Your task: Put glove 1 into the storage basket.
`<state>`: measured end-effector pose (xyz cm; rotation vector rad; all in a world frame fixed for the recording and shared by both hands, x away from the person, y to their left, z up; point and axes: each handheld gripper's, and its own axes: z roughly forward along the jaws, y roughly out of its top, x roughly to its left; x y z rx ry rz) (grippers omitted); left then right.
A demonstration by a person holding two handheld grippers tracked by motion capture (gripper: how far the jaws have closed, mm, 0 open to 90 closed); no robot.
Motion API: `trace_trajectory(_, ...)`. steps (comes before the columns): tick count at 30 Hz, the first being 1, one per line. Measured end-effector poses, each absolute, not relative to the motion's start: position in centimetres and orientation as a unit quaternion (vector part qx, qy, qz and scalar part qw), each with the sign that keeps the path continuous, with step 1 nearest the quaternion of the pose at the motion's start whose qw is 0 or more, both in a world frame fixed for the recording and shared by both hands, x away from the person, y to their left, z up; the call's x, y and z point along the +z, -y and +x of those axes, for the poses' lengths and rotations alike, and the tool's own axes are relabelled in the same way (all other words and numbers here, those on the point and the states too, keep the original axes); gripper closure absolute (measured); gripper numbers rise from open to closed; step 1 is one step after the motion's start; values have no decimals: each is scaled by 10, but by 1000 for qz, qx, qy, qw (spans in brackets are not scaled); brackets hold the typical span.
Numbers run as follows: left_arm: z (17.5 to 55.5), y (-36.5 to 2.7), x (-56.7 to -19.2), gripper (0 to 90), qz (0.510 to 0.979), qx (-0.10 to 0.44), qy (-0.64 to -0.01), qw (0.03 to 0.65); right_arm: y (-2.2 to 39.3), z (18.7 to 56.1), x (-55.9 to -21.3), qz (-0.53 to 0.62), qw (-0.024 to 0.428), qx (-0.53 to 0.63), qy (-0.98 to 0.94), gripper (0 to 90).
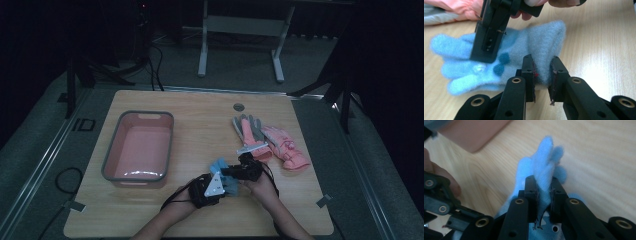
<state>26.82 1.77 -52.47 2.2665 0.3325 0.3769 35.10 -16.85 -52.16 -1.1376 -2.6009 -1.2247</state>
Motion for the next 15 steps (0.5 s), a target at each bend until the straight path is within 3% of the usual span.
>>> trace_trajectory(15, 280, -37, -485, 780, 898, 166, -131, 387, 145, 361, -474, -350, 6, -424, 835, 803)
